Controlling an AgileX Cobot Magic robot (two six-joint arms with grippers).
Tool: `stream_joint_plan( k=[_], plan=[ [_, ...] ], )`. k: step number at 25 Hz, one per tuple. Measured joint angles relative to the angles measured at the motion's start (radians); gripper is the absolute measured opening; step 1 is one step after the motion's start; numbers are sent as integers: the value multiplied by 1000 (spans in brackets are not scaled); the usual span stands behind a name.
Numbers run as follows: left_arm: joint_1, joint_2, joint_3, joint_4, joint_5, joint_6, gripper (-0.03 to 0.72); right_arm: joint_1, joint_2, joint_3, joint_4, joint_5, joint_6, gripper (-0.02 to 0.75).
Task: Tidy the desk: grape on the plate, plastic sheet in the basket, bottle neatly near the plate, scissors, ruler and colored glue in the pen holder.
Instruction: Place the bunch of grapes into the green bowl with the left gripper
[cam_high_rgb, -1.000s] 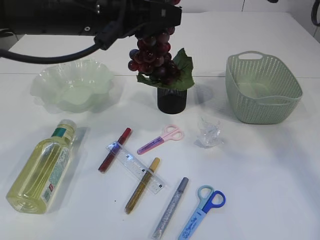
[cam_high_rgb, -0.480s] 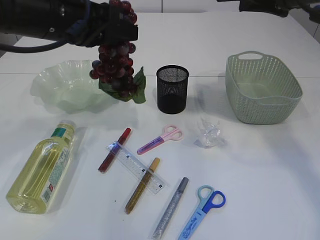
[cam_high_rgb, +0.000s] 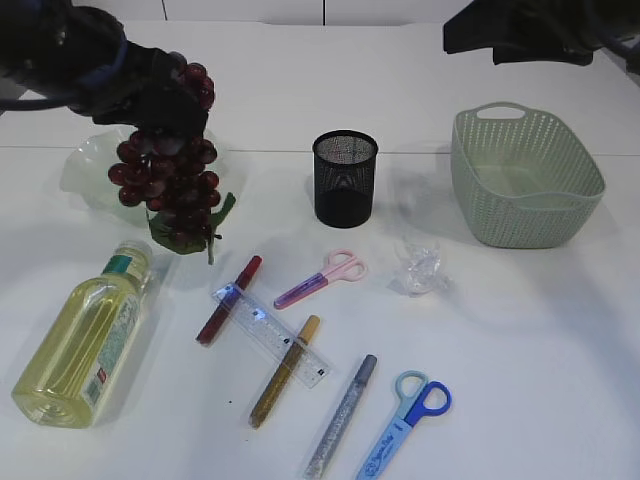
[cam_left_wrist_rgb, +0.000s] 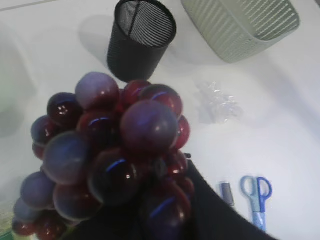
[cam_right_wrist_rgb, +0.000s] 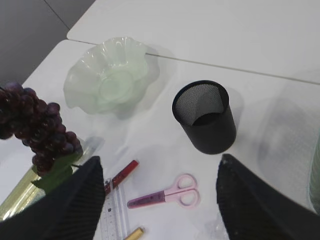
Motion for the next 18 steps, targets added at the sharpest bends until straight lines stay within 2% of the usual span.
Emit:
stream_joint_plan(
  k=[4, 7, 12, 18],
  plan=[
    [3, 8, -84, 204, 68, -168, 105, 0, 0, 0, -79, 34, 61, 547],
    [12, 23, -139, 296, 109, -251, 105, 0, 0, 0, -136, 59, 110, 547],
    [42, 57, -225, 367, 150, -328, 105, 0, 0, 0, -217, 95, 170, 547],
    [89, 154, -362, 424, 213, -355, 105, 0, 0, 0, -280, 142, 196, 546]
  ],
)
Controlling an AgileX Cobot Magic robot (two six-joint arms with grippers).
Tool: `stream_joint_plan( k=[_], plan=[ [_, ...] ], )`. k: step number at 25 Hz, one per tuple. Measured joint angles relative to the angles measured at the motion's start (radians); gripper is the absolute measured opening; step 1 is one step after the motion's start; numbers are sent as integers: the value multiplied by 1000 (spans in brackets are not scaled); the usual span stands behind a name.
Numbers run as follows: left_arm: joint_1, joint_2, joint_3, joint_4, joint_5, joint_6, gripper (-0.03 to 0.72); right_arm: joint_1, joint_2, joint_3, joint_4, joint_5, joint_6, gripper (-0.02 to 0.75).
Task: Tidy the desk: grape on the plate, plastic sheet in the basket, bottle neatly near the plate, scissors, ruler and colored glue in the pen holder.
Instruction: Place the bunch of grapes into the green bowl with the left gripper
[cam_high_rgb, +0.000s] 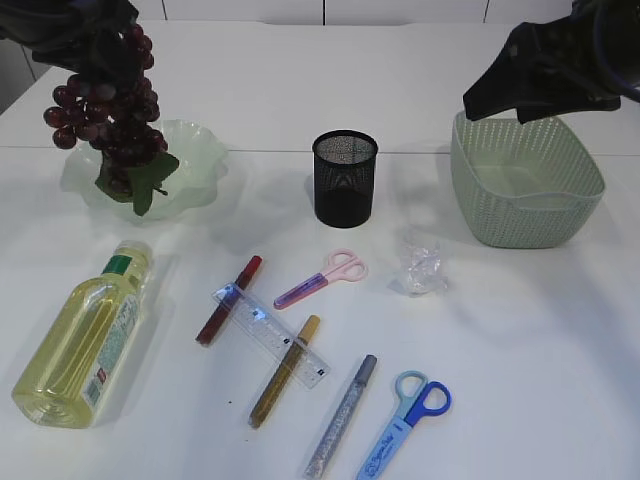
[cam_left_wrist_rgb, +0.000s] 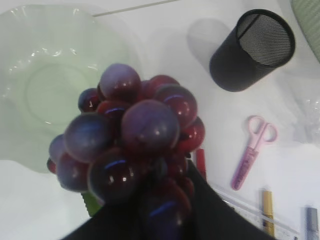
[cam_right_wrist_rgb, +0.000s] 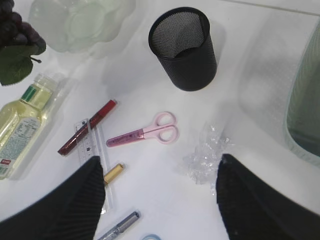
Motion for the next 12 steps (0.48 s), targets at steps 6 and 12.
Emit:
stream_joint_plan(
  k=[6, 12],
  plan=[
    [32, 113, -135, 70, 34, -37, 105, 0, 0, 0, -28, 25, 4, 546],
    [55, 202, -260, 98, 46, -62, 105, 0, 0, 0, -32, 36, 6, 545]
  ],
)
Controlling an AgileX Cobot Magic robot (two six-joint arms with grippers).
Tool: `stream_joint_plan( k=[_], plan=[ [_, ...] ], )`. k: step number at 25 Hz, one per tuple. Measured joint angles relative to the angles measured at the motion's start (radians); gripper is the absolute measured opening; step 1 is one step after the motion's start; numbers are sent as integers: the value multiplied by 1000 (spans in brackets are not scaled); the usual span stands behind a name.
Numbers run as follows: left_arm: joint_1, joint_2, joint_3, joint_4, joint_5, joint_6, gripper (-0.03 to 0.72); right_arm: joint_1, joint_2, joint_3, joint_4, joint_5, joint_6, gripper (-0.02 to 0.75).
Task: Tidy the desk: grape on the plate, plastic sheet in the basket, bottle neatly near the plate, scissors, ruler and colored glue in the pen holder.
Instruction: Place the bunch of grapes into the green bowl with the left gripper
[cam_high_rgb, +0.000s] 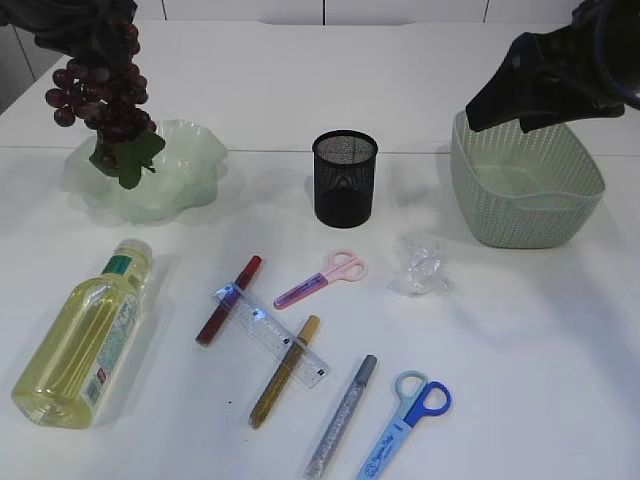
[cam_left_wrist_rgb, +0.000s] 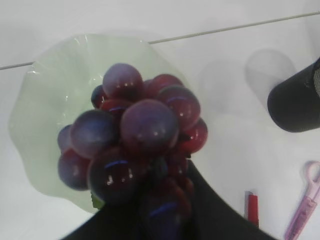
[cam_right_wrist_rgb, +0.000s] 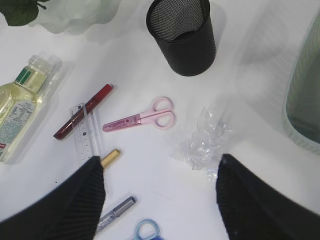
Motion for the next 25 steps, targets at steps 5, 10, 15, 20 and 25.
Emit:
stream_joint_plan(
  k=[5, 10, 15, 20, 25],
  plan=[
    [7, 81, -74, 29, -27, -24, 105, 0, 0, 0, -8, 2, 0, 545],
    [9, 156, -98, 60, -59, -44, 105, 0, 0, 0, -39, 8, 0, 545],
    [18, 220, -98, 64, -78, -53, 105, 0, 0, 0, -43, 10, 0, 545],
    [27, 266, -99, 66, -121, -57, 105, 0, 0, 0, -43, 10, 2, 545],
    [27, 295, -103, 70, -165, -57, 105, 0, 0, 0, -43, 10, 2, 545]
  ],
)
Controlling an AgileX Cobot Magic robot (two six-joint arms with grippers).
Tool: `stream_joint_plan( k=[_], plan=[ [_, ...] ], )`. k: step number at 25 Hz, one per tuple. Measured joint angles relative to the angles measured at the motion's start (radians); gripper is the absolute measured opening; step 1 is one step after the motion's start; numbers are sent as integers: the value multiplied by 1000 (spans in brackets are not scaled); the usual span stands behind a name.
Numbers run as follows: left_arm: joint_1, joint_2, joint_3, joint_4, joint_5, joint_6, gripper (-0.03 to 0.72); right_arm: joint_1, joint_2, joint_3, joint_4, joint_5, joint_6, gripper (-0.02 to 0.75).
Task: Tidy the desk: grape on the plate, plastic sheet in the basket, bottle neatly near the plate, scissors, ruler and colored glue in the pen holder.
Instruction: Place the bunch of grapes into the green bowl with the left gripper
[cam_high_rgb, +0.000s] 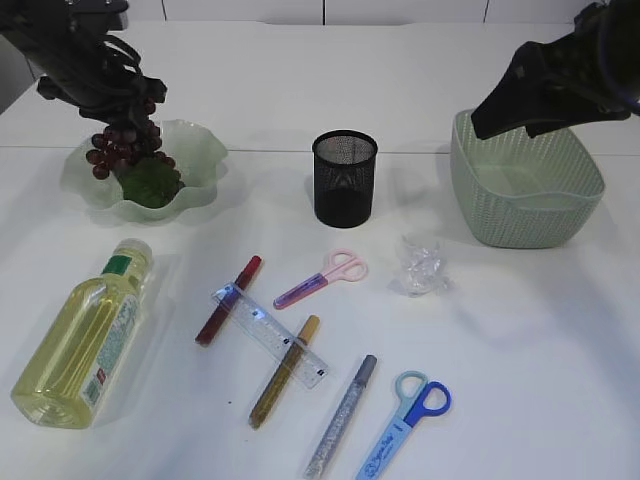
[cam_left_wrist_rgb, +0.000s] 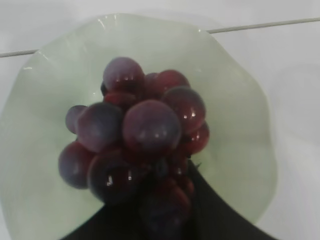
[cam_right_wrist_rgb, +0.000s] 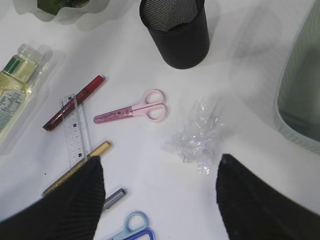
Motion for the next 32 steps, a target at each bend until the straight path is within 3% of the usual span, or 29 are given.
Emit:
stream_joint_plan(
  k=[17, 21, 27, 32],
  plan=[
    [0, 92, -3, -1, -96, 0, 134, 0, 0, 0, -8, 2, 0, 545],
    [0, 92, -3, -1, -98, 0, 253, 0, 0, 0, -8, 2, 0, 545],
    [0, 94, -3, -1, -98, 0, 509, 0, 0, 0, -8, 4, 0, 544],
    [0, 92, -3, -1, -94, 0, 542, 0, 0, 0, -8, 4, 0, 545]
  ],
)
